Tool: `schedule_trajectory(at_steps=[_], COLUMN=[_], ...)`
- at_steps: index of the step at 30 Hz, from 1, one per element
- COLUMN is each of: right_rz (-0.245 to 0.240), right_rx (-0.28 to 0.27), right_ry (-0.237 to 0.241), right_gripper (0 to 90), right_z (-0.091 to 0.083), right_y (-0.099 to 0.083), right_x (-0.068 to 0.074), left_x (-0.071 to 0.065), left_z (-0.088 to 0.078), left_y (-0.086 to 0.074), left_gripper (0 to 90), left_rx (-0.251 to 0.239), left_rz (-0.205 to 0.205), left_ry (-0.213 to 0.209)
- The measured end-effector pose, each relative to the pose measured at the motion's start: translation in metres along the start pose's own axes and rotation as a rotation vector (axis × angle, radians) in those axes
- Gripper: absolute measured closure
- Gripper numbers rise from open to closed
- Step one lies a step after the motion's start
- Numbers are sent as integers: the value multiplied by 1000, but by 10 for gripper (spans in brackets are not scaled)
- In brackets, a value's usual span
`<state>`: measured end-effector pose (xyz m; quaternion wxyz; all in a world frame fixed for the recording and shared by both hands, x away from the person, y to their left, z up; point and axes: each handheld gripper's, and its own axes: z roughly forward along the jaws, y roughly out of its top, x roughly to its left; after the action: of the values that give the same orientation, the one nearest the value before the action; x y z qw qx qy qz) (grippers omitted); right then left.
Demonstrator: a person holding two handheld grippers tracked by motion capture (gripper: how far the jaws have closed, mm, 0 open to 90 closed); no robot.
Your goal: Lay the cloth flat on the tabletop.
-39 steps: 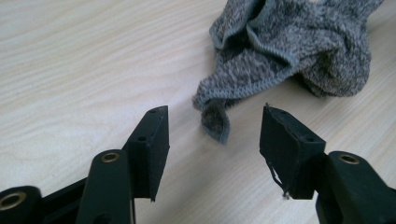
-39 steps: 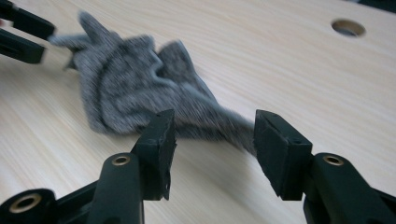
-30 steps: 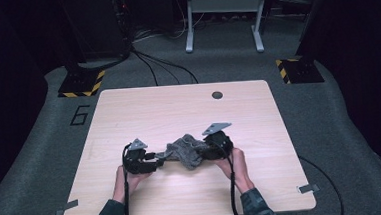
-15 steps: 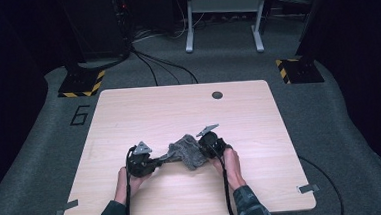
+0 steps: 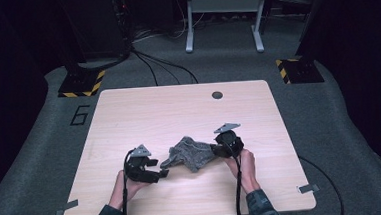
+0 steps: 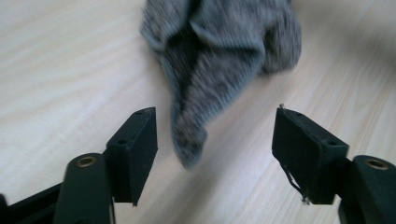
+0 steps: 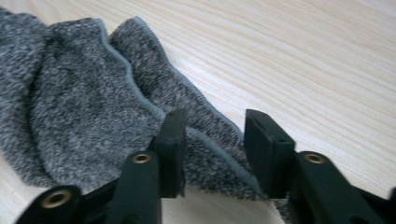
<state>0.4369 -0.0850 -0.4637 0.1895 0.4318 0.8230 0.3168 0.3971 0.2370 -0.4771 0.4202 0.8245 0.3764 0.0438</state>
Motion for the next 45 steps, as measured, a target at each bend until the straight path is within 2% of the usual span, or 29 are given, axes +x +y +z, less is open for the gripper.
schedule_trajectory(at_steps=[2,3,5,6,8,10,12,14,16,17,20,23,24,26,27,28,29,30,31,32,33,34,35,36,38,40,42,43,45], right_rz=[-5,5,6,-12,-11,-16,-23,-34,-49,-50,-63,-65,-62,-57,-46,-46,-7,11,45,71,88,88,120,128,148,152,162,160,171], right_rx=[-21,-31,-38,-21,20,49,63,75,95,93,115,120,126,121,114,114,77,66,36,21,9,9,-2,2,16,26,30,32,35], right_ry=[21,17,43,47,54,62,68,69,78,67,67,68,77,96,116,116,118,117,106,94,77,77,31,14,-3,-34,-42,-52,-65], right_gripper=[555,544,535,527,524,558,628,690,730,751,774,775,765,717,692,692,621,593,547,542,521,521,496,486,476,475,475,473,472], right_z=[-1,-1,2,6,15,22,25,26,27,26,23,18,16,12,9,9,0,-3,-6,-9,-11,-11,-13,-12,-9,-6,-5,-4,-4], right_y=[1,3,6,8,9,7,3,-2,-6,-8,-14,-22,-24,-29,-31,-31,-33,-33,-33,-33,-32,-32,-31,-30,-30,-31,-32,-33,-34], right_x=[3,6,10,12,15,15,14,14,13,13,9,4,3,-1,-4,-4,-15,-19,-24,-30,-35,-35,-43,-46,-50,-51,-52,-52,-53], left_x=[4,5,9,10,9,3,-4,-10,-17,-20,-24,-26,-27,-27,-25,-25,-21,-19,-15,-12,-8,-8,2,7,11,14,14,13,14], left_z=[-7,-8,-6,-2,7,16,24,33,40,42,45,45,44,40,36,36,28,24,20,16,15,15,17,21,32,43,49,60,70], left_y=[11,17,27,31,36,38,39,37,32,29,18,7,3,1,1,1,6,9,13,18,22,22,32,36,44,50,53,59,64], left_gripper=[279,279,280,281,286,313,398,603,748,789,839,834,827,754,685,606,550,520,470,435,435,430,419,419,420,421,428,429,436], left_rx=[-34,-49,-56,-55,-45,-42,-29,4,38,55,91,177,183,203,193,193,160,136,106,84,57,57,15,4,6,22,28,46,62], left_rz=[-4,-7,-22,-17,-7,6,39,91,148,171,161,179,180,172,156,156,129,109,88,73,62,62,23,10,-3,11,16,35,41], left_ry=[13,32,51,70,73,71,71,49,30,18,-44,-102,-122,-153,-167,-167,-164,-163,-142,-118,-94,-94,-27,-13,38,51,65,89,104])
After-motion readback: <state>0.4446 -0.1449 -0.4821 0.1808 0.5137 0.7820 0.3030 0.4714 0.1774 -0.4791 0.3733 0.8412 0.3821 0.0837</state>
